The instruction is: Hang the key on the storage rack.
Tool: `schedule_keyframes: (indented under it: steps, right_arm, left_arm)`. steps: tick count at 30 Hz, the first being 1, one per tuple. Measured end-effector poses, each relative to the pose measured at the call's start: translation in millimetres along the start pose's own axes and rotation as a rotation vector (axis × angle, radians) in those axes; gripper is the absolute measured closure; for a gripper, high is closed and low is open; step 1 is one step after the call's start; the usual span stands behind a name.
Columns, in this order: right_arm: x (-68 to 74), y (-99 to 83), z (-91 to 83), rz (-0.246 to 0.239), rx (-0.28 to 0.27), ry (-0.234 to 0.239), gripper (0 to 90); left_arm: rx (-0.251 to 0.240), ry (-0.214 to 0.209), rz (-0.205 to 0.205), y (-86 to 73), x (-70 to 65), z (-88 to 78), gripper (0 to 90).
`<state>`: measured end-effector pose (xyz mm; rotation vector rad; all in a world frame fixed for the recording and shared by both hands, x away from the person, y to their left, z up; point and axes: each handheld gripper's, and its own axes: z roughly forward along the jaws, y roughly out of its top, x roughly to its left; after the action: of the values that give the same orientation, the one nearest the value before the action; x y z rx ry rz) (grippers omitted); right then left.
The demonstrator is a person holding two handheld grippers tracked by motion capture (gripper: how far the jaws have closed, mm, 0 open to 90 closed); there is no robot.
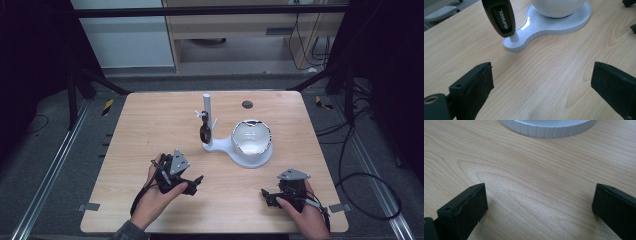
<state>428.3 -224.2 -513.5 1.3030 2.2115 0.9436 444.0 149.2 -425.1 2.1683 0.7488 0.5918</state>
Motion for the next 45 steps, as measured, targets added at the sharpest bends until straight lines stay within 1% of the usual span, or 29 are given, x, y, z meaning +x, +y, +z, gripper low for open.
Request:
schedule_keyframes:
  steps: [12, 18, 24, 32, 36, 39, 42, 45]
  right_arm:
    - [0.0, 0.0, 0.0, 0.0, 0.0, 0.0, 0.3]
    - [0.0, 0.0, 0.0, 0.0, 0.0, 0.0, 0.3]
    - [0.0, 0.0, 0.0, 0.0, 0.0, 0.0, 0.4]
    - [0.0, 0.0, 0.0, 0.0, 0.0, 0.0, 0.3]
    - [0.0, 0.0, 0.0, 0.0, 0.0, 0.0, 0.3]
    - [0.0, 0.0, 0.0, 0.0, 0.0, 0.0, 0.3]
    - [0.0, 0.0, 0.0, 0.0, 0.0, 0.0, 0.3]
    - [0.0, 0.0, 0.0, 0.0, 0.0, 0.0, 0.3]
  left_arm:
    - [0.03, -0.001, -0.03, -23.4, 8.7, -2.0, 3.1]
    - [0.047, 0.004, -0.047, -34.0, 13.2, -1.8, 3.4]
    - [0.071, 0.016, -0.052, -43.0, 18.2, -1.9, 3.6]
    - [0.095, 0.025, -0.072, -56.3, 24.5, -0.1, 3.8]
    - [0.105, 0.029, -0.095, -64.7, 28.2, 0.9, 3.8]
    - [0.126, 0.035, -0.1, -71.1, 32.3, 1.7, 3.8]
    - [0.131, 0.044, -0.117, -76.2, 36.6, 1.5, 3.9]
    - [0.139, 0.048, -0.126, -80.3, 40.6, 1.2, 3.9]
